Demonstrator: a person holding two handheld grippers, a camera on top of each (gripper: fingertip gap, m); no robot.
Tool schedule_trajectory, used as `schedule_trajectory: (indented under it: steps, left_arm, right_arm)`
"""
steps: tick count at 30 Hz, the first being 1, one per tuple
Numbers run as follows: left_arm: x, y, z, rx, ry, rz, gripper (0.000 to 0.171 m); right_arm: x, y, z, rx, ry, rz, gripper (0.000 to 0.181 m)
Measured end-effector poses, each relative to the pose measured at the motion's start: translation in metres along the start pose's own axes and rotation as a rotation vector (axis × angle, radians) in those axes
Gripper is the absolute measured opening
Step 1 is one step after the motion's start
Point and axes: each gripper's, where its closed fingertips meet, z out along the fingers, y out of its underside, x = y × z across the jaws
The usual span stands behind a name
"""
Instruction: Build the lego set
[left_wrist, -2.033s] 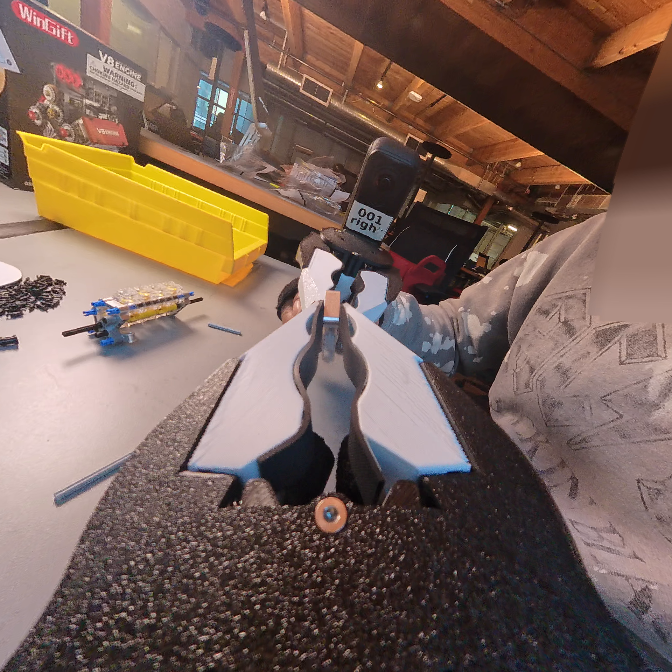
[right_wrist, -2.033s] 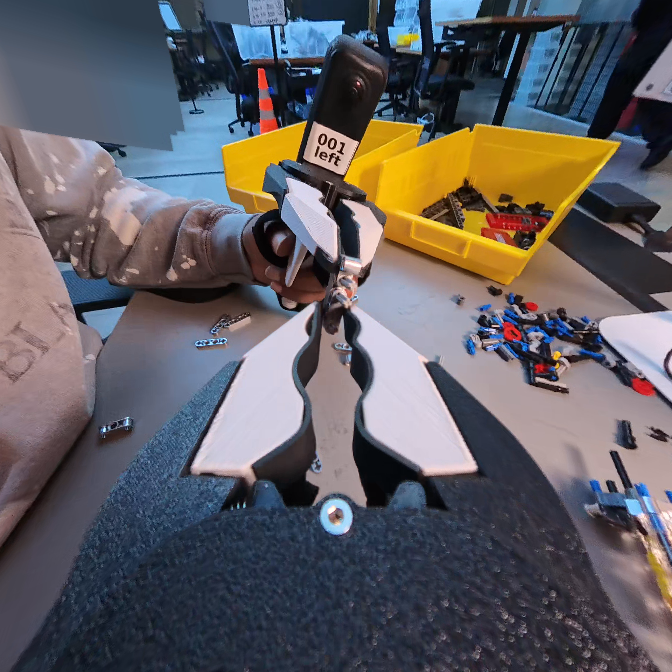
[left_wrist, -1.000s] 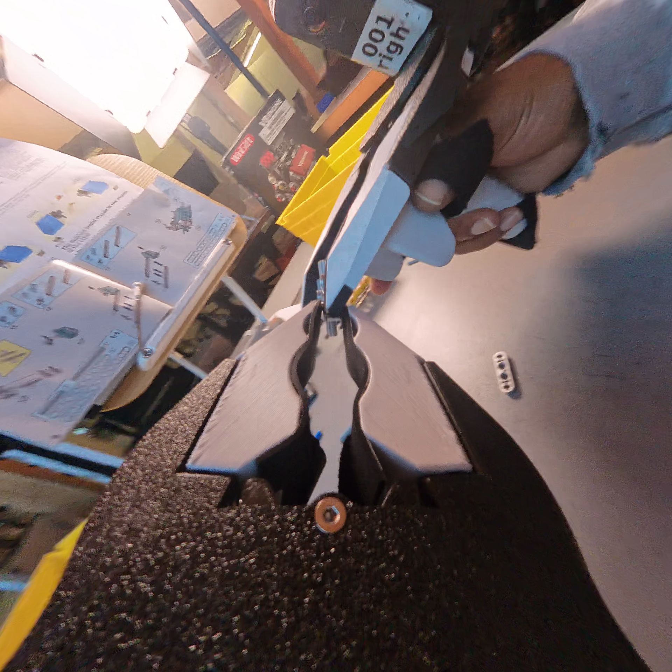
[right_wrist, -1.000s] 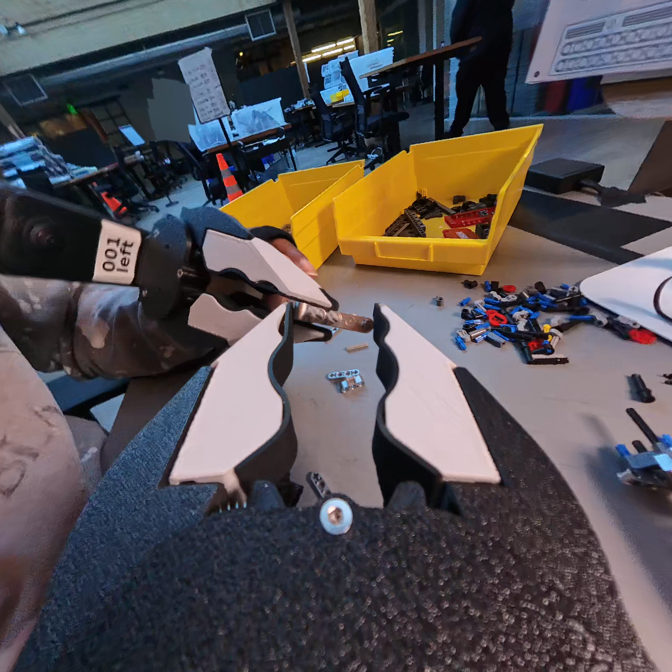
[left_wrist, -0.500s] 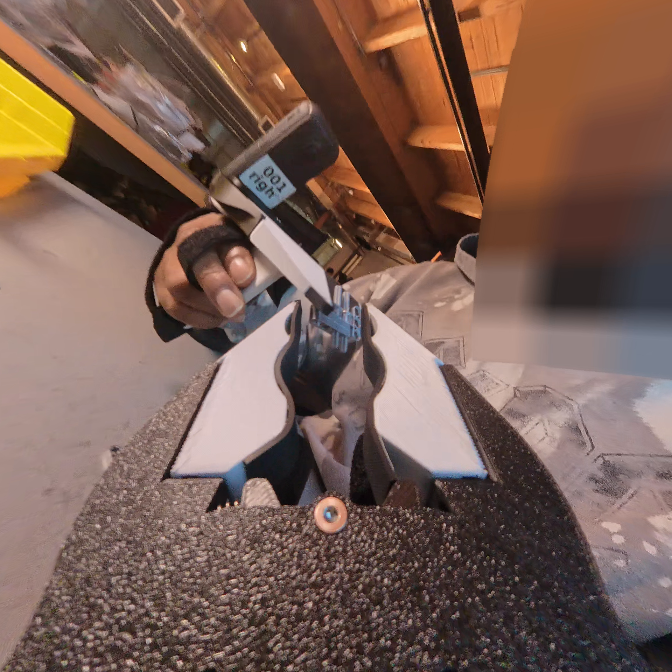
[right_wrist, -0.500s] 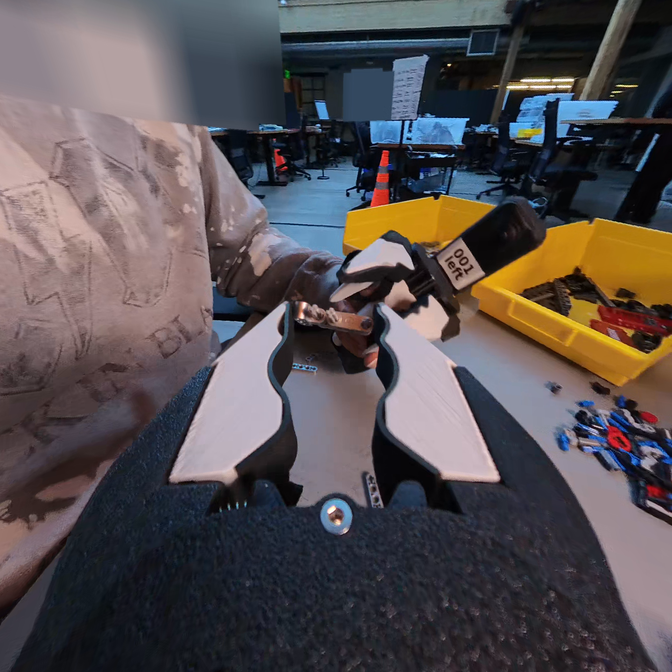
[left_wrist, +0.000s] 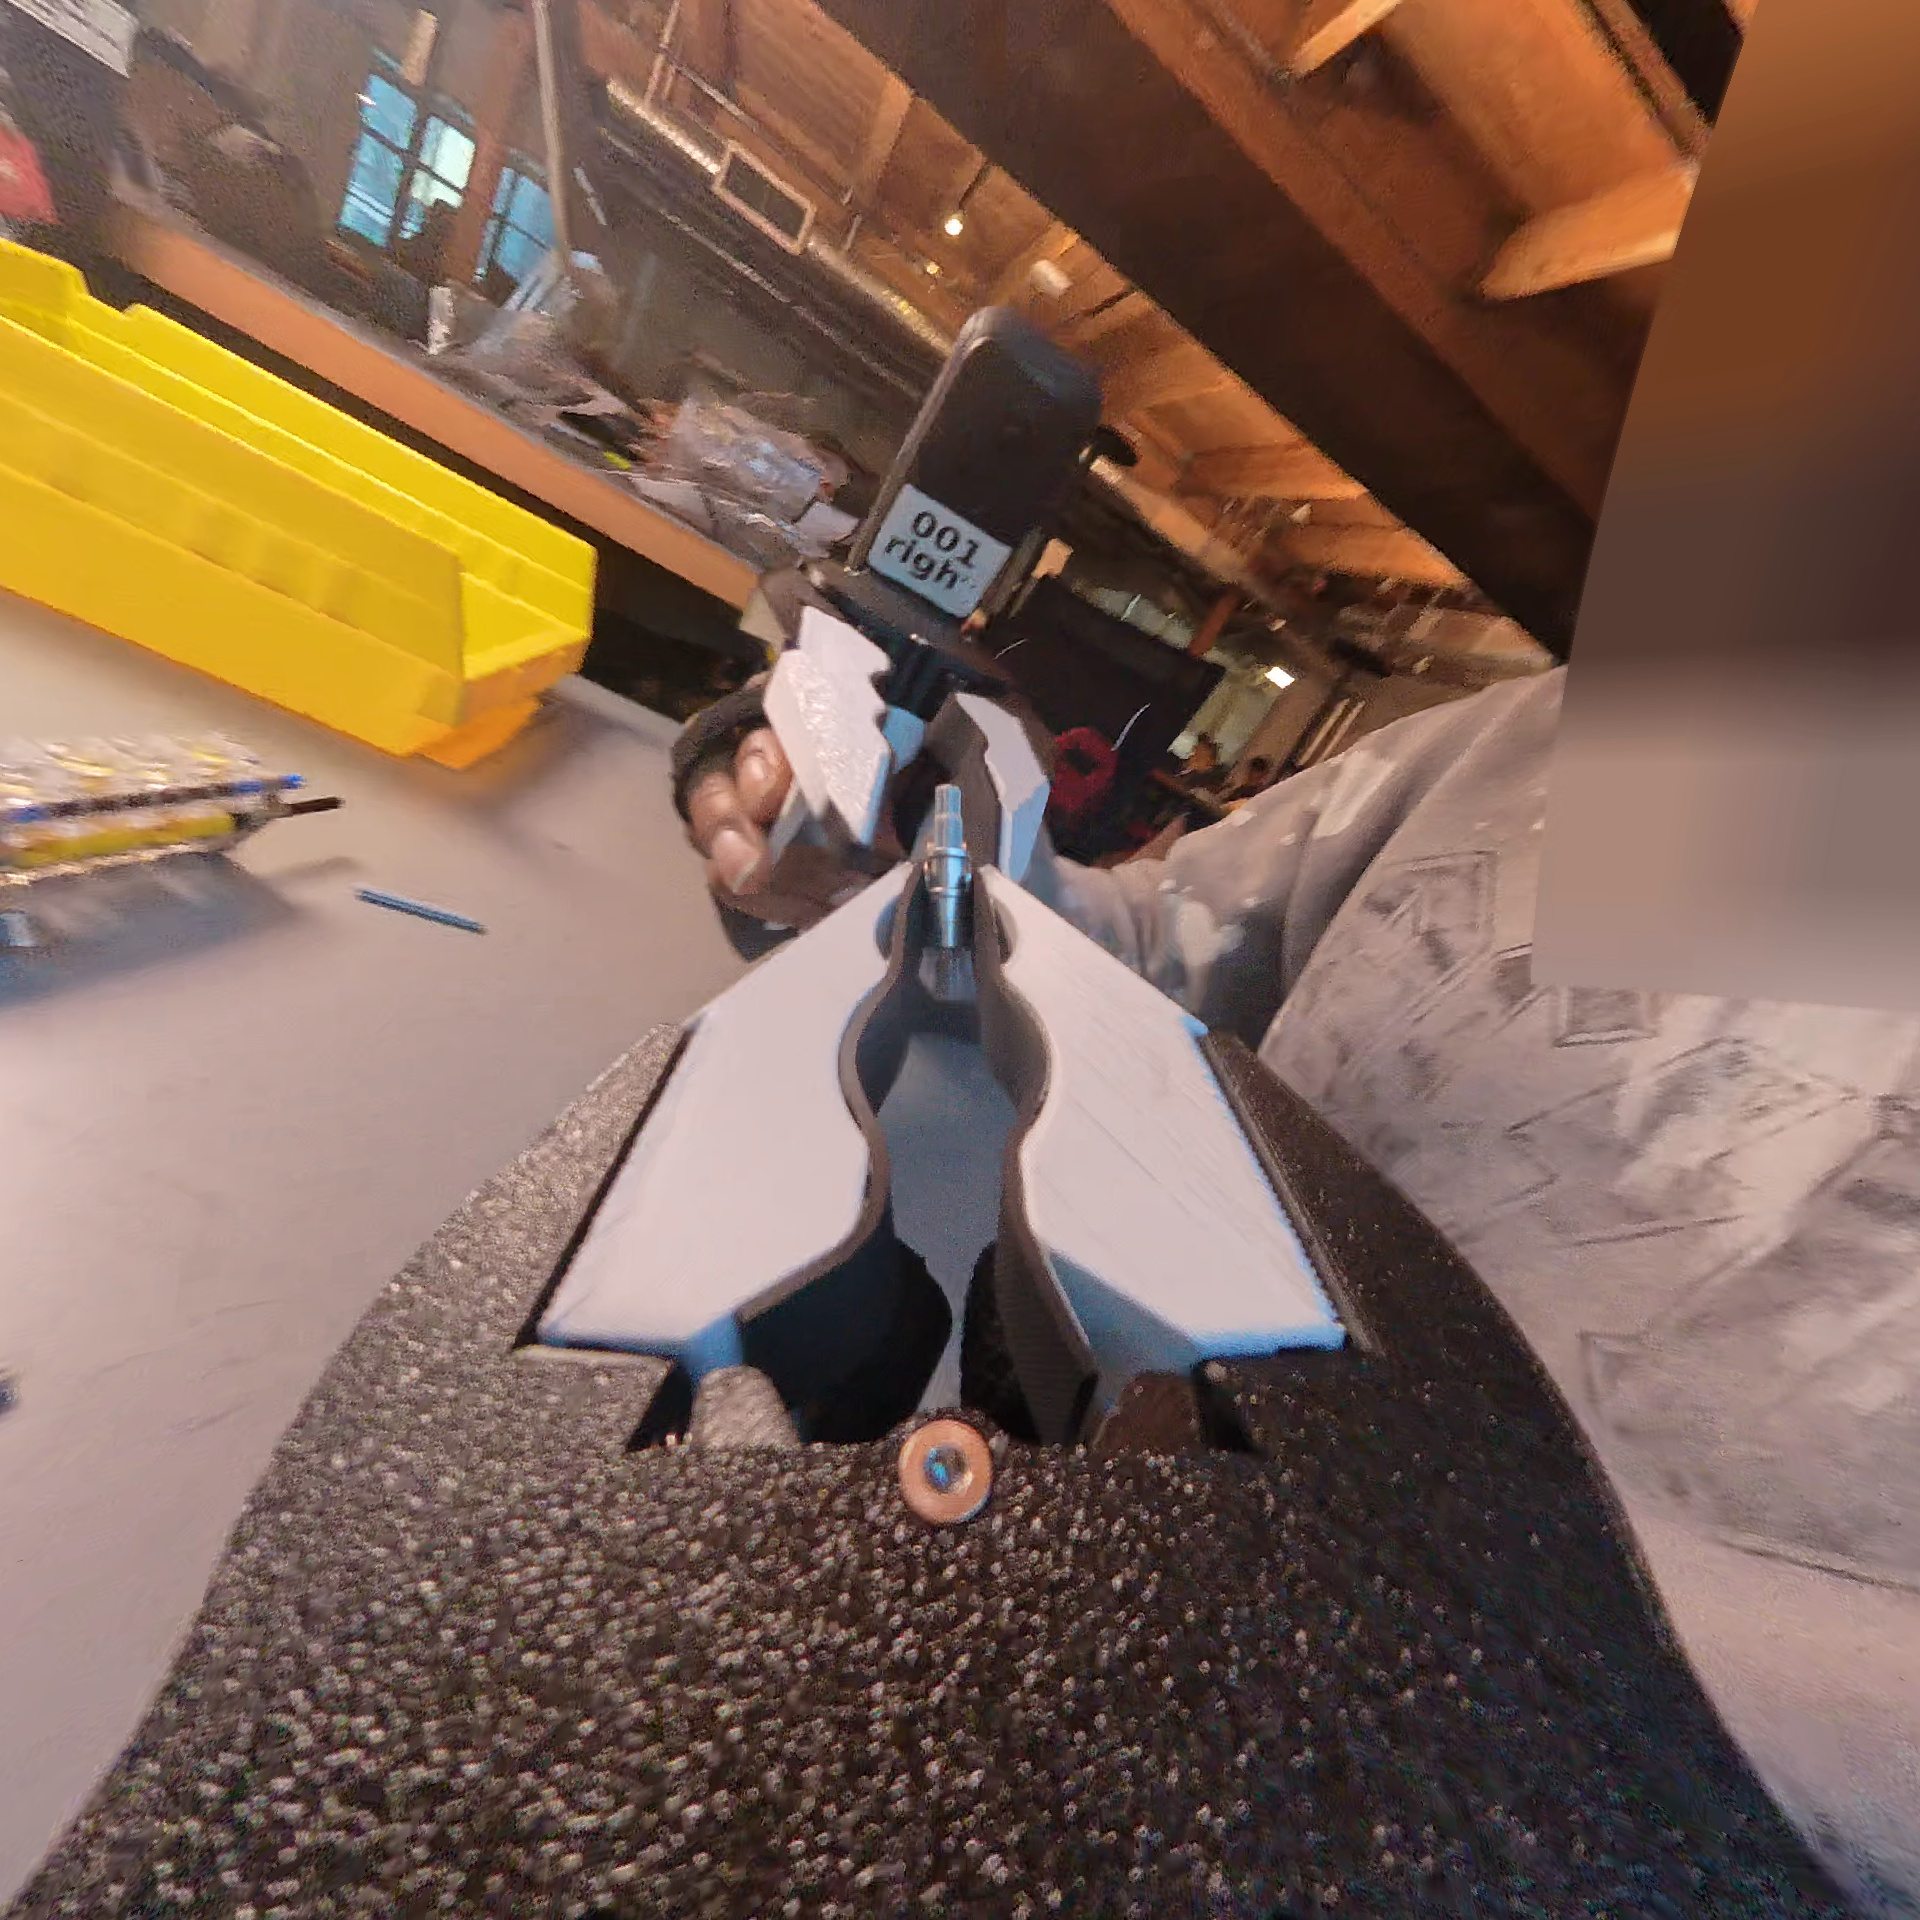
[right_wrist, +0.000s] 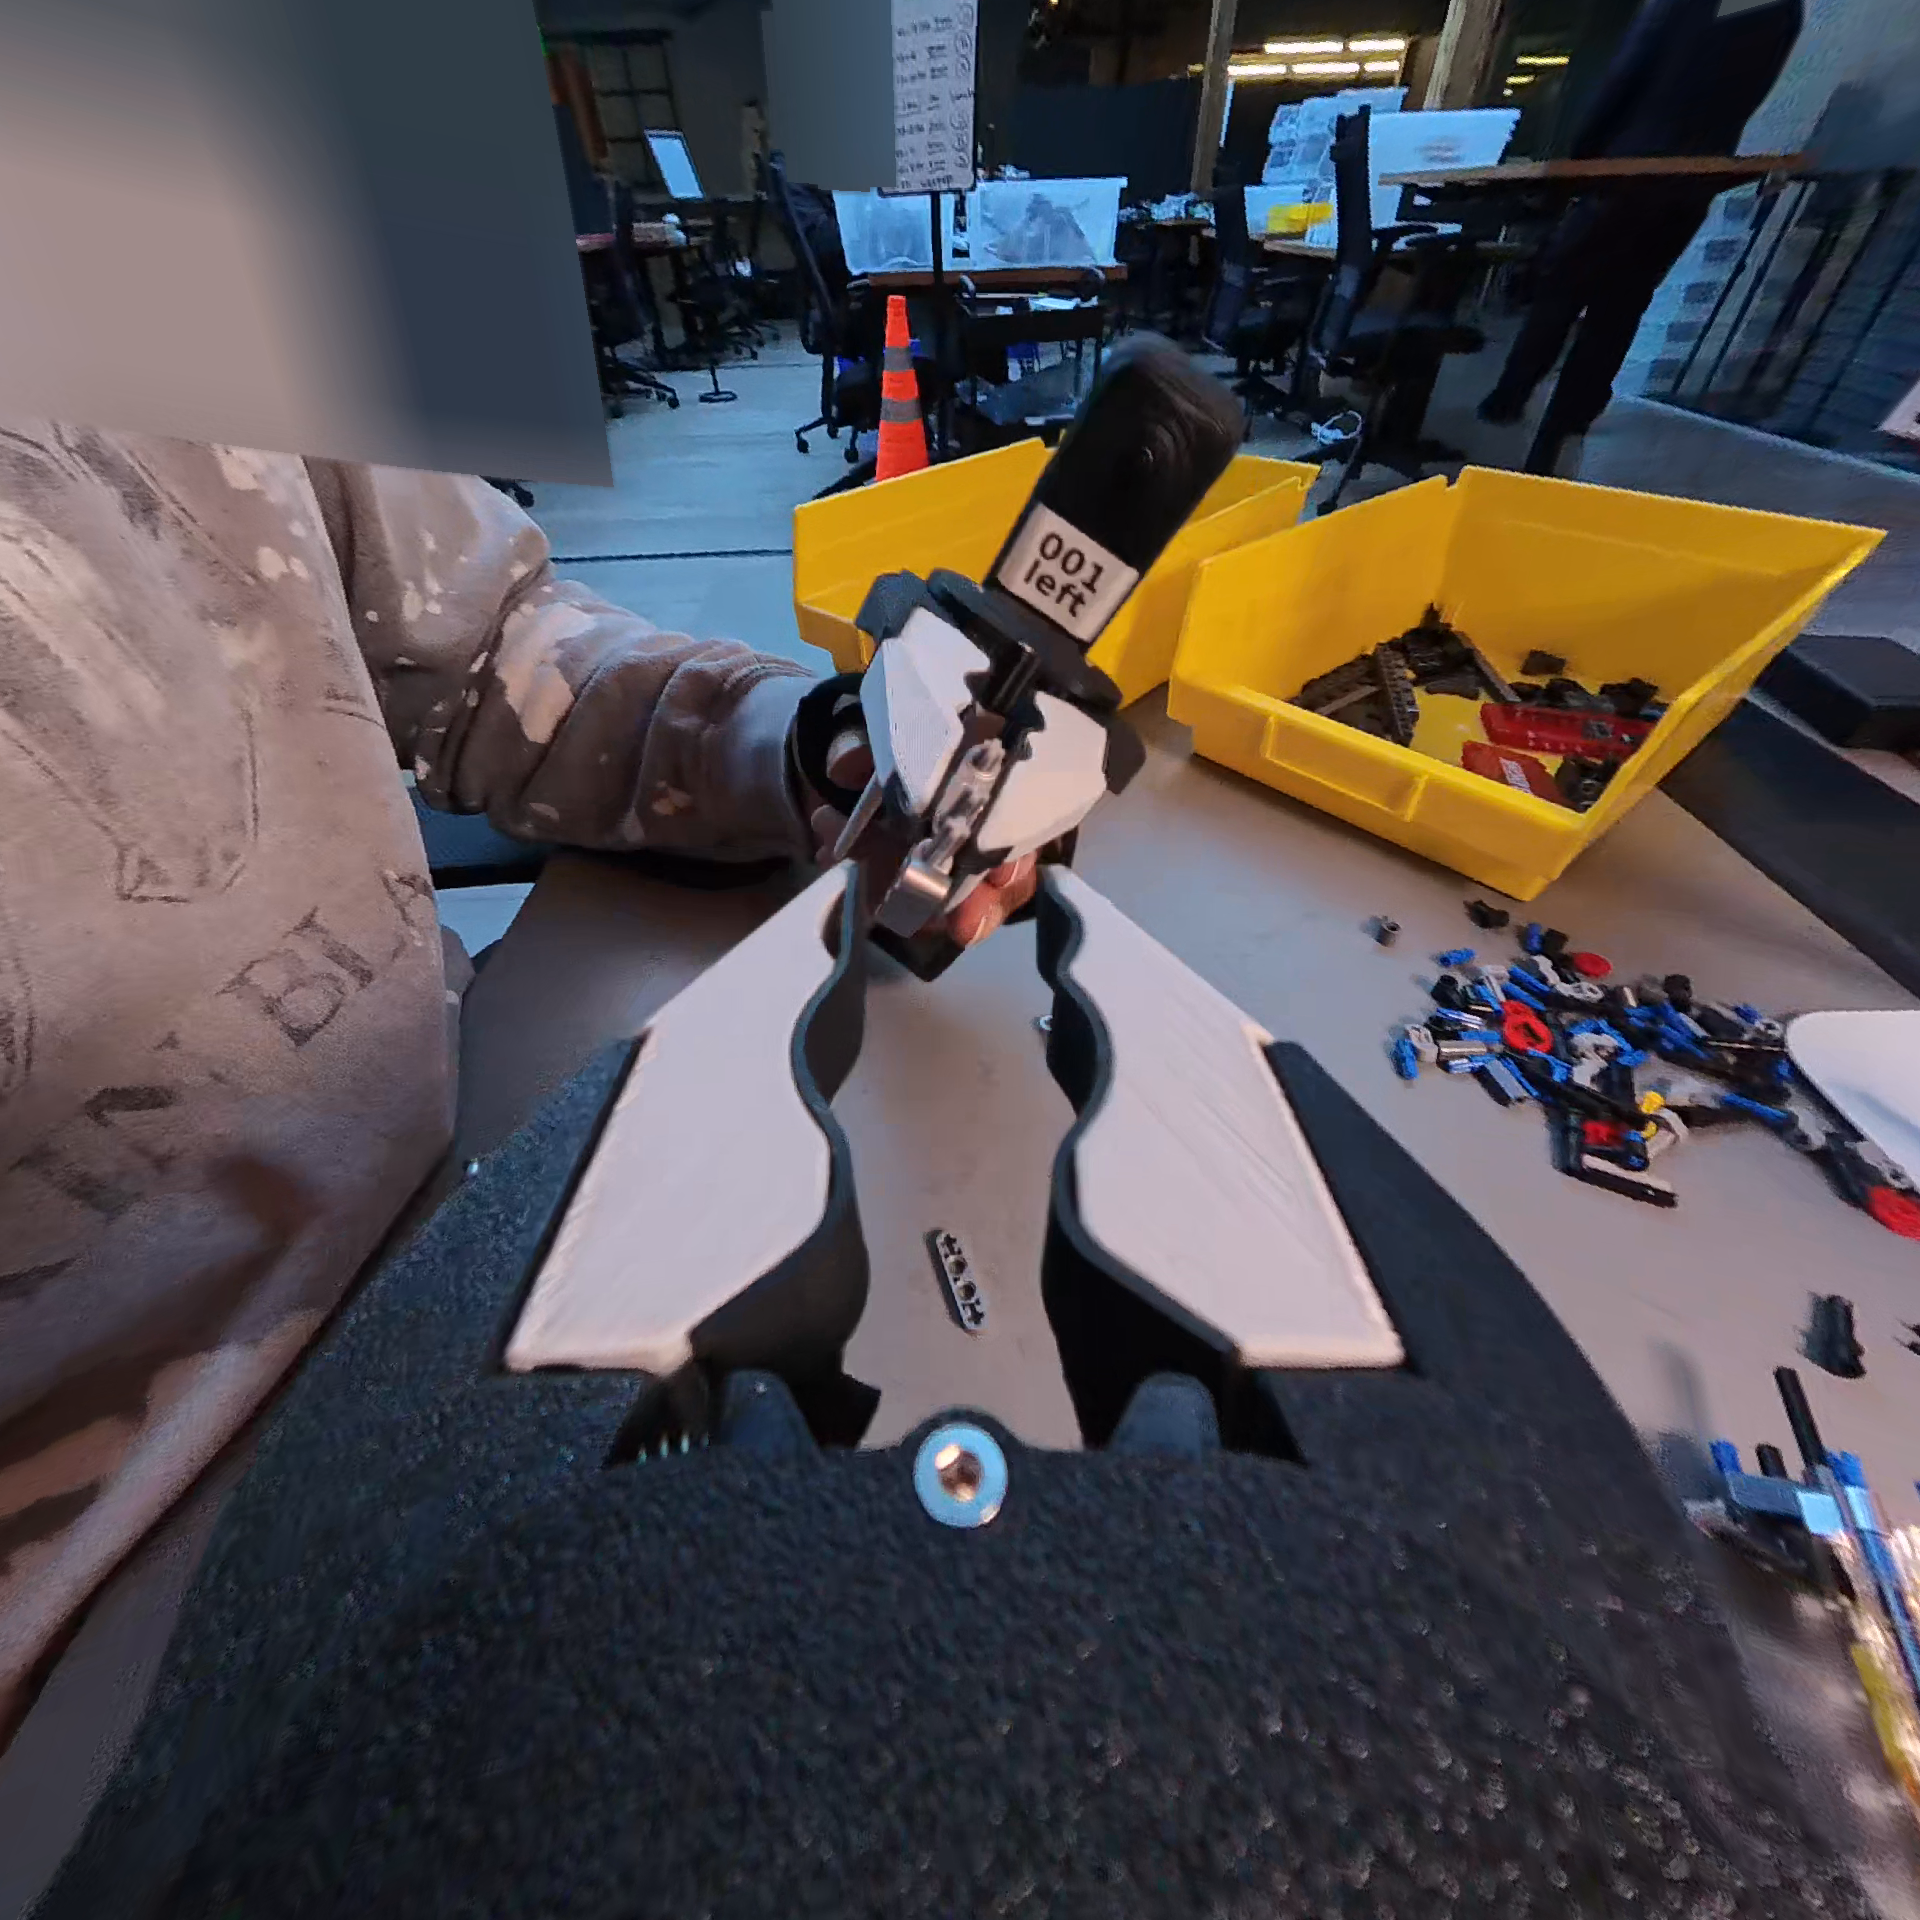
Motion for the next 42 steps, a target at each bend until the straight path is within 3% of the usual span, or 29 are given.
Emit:
schedule_trajectory:
  steps: [1,4,7,14,19,22,28,29,36,42]
  left_arm:
    - [-0.002,0.003,0.001,-0.028,-0.035,0.048,0.006]
    - [-0.007,0.010,0.002,-0.081,-0.084,0.101,0.006]
    - [-0.017,0.028,0.002,-0.210,-0.143,0.139,0.008]
    - [-0.050,0.092,-0.012,-0.653,-0.337,0.314,0.006]
    - [-0.055,0.118,-0.021,-0.813,-0.344,0.289,0.006]
    - [-0.053,0.120,-0.028,-0.841,-0.329,0.275,0.006]
    - [-0.052,0.121,-0.029,-0.846,-0.320,0.260,0.006]
    - [-0.051,0.120,-0.029,-0.839,-0.318,0.256,0.006]
    - [-0.053,0.119,-0.030,-0.821,-0.322,0.197,0.006]
    - [-0.055,0.119,-0.027,-0.791,-0.330,0.107,0.006]
  right_arm:
    - [0.000,0.003,0.000,-0.014,0.006,-0.018,0.016]
    - [-0.001,0.007,-0.001,-0.039,0.008,-0.039,0.007]
    - [-0.002,0.022,-0.004,-0.135,-0.008,-0.044,0.006]
    - [-0.004,0.087,0.000,-0.410,-0.047,-0.050,0.006]
    - [-0.009,0.116,0.004,-0.523,-0.083,-0.049,0.011]
    - [-0.005,0.122,0.000,-0.564,-0.060,-0.078,0.020]
    - [0.004,0.143,0.002,-0.648,-0.020,-0.088,0.013]
    - [0.004,0.142,0.003,-0.637,-0.025,-0.080,0.006]
    - [0.009,0.143,-0.004,-0.676,0.005,-0.059,0.005]
    - [0.012,0.091,0.002,-0.368,-0.018,0.159,0.006]
